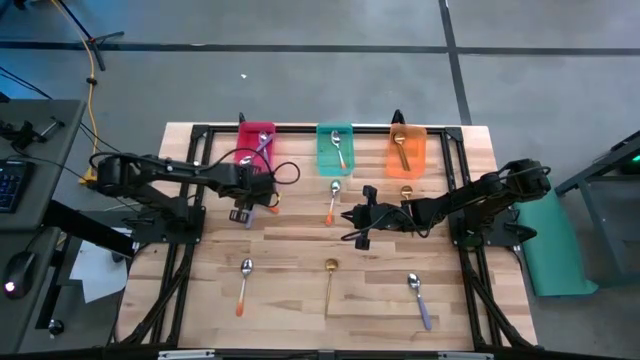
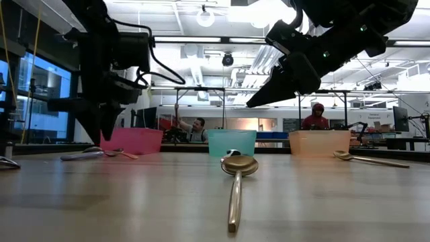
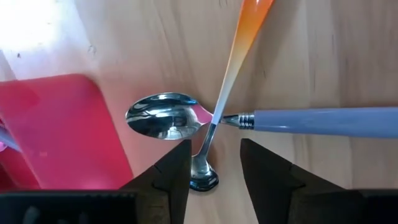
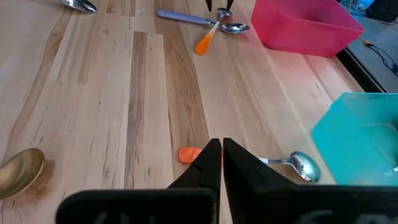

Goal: Sort silverware by color (type)
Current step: Put the orange spoon into the green bin

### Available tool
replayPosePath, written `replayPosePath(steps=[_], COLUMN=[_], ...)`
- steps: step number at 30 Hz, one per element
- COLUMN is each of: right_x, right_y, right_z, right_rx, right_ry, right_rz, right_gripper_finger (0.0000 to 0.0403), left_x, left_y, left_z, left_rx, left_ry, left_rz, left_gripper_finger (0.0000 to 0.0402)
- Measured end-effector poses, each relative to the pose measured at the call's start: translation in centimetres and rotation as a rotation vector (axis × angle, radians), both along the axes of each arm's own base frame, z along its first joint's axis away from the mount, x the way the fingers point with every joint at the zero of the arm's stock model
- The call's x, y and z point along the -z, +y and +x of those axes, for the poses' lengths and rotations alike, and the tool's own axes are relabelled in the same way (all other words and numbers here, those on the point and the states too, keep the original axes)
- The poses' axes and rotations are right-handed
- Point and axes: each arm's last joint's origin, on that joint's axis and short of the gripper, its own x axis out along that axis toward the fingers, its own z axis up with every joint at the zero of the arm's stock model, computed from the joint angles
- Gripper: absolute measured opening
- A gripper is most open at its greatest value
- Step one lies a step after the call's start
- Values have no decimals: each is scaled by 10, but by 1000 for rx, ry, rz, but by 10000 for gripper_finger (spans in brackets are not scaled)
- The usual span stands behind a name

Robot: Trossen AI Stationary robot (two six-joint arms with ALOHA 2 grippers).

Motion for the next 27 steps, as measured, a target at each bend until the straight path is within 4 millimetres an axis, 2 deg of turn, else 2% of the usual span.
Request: replayPosePath(steps=[15, 19, 25, 27], right_x=[0, 0, 0, 0], right_y=[0, 0, 0, 0], right_z=[0, 0, 0, 0], right_rx=[0, 0, 0, 0], right_ry=[1, 1, 3, 3], right_rz=[0, 0, -1, -1], right_gripper_finger=[0, 0, 0, 0], left_x=[27, 30, 30, 30], left_y=[5, 7, 7, 7], left_z=[5, 6, 7, 7], left_rx=[21, 18, 49, 55], left_ry=[158, 167, 174, 184], left_rz=[51, 44, 62, 82], left_gripper_finger=[123, 89, 13, 8])
